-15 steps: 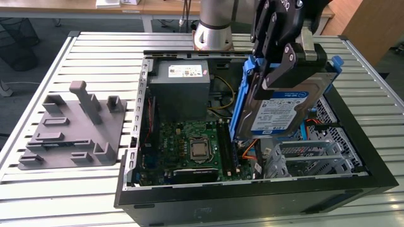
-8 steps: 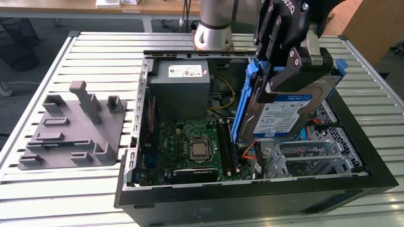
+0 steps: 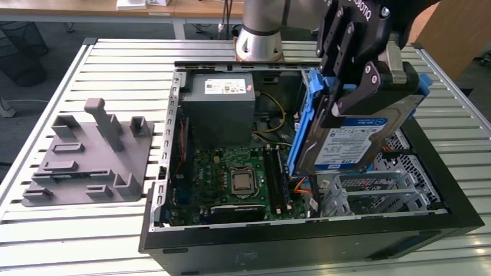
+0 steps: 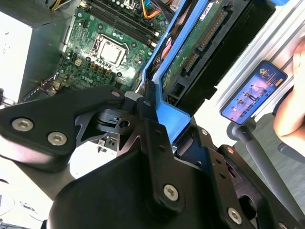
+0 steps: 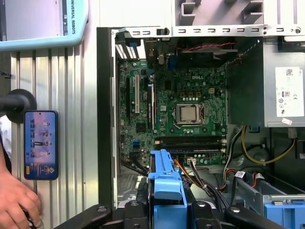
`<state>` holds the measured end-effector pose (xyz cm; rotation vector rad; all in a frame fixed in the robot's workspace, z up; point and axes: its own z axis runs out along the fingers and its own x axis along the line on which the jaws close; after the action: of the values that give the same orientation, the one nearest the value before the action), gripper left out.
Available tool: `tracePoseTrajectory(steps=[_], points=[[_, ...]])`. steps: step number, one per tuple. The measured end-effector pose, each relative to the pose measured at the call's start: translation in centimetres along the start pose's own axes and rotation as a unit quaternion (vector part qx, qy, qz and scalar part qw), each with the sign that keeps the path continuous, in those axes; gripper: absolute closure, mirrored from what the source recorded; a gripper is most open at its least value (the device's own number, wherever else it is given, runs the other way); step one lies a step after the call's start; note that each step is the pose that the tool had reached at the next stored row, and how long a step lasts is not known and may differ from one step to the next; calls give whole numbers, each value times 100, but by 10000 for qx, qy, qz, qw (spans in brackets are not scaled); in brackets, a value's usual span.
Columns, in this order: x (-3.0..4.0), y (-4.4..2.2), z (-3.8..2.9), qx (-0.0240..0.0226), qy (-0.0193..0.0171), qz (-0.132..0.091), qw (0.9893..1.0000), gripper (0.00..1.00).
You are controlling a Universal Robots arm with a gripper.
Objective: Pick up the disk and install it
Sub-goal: 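Insert the disk into the insertion slot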
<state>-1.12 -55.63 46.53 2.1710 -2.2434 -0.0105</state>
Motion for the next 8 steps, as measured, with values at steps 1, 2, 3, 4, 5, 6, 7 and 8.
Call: tracePoseTrajectory(steps=[1,2,3,4,5,6,7,8], points=[[1,-13,0,0,1,0,10000,63],[2,-23,1,0,3,1,10000,63],[2,-27,1,-1,5,1,10000,63],[3,-27,1,-1,5,1,10000,63],[3,-27,1,0,5,1,10000,63],[3,-27,1,0,6,1,10000,63],[3,-27,2,0,6,1,10000,63],[3,-31,2,0,6,1,10000,63]])
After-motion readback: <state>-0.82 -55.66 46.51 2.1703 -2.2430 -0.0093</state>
